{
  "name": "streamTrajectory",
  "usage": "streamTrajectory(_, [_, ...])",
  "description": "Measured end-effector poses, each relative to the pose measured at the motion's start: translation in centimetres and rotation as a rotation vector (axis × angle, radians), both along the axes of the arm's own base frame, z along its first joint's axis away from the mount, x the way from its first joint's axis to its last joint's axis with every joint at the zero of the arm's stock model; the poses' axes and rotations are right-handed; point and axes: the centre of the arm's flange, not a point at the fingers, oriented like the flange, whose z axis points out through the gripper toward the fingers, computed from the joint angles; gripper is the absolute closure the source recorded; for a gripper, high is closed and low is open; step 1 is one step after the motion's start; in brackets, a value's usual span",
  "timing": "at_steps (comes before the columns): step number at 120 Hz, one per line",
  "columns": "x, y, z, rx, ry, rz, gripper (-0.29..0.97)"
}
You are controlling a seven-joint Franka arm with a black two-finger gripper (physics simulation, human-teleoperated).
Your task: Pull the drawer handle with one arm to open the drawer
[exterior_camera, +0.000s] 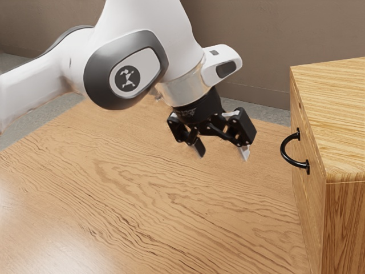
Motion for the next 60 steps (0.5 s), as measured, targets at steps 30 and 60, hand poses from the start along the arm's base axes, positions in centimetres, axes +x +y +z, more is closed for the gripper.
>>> streamTrajectory(30, [0.7,0.4,-0.4,-0.004,0.027,0.047,0.0])
streamTrajectory(60, [1.2,-3.5,-0.2,-0.033,0.011,0.008,0.0])
